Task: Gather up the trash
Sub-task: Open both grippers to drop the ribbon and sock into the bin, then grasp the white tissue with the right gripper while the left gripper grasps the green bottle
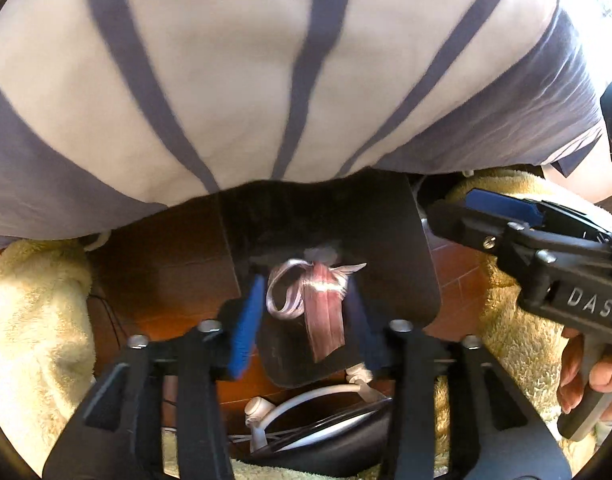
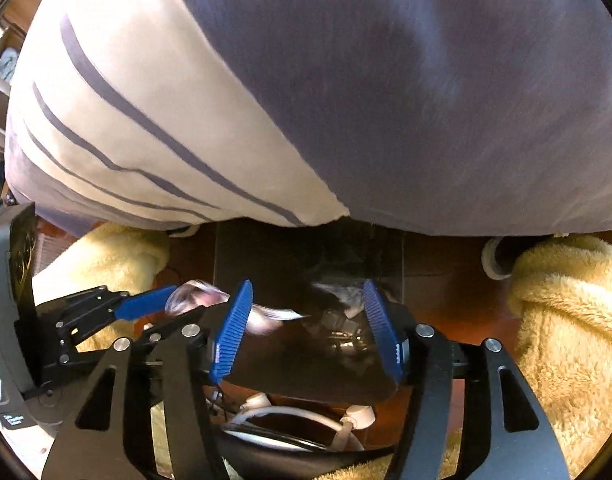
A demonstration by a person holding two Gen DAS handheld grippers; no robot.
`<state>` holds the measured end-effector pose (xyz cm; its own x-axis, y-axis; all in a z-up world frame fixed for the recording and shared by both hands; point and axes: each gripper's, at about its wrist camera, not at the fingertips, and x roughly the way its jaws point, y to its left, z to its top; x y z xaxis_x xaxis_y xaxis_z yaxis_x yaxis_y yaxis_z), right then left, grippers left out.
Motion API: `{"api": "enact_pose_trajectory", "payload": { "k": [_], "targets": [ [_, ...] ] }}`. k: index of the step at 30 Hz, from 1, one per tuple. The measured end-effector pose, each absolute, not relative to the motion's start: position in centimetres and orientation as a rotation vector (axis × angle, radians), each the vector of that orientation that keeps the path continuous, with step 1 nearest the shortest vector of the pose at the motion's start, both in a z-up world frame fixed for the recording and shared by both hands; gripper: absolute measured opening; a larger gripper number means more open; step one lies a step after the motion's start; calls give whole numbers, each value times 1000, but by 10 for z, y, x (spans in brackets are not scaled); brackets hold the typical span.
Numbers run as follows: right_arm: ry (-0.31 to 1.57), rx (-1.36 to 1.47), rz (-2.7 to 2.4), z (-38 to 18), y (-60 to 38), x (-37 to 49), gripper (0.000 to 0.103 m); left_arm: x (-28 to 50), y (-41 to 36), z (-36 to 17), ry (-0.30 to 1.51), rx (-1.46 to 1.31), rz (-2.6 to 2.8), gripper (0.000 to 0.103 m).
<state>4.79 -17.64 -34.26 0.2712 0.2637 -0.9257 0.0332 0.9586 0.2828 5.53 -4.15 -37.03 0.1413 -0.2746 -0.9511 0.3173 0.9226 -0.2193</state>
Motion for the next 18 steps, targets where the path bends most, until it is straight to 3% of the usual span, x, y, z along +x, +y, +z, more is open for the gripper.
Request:
{"api": "enact_pose_trajectory", "payload": {
  "k": [4,9,18],
  "targets": [
    [1237,219,131,-320,-178,45,73,53,-33,-350,1310,40,-410,73],
    [1159,228,104,-295,-186,41,83,46,-29,-316,1232,31,-433,93],
    [1022,220,60,-241,-204,26,83,27,-31,-256,1100,55,-430,95]
  ]
}}
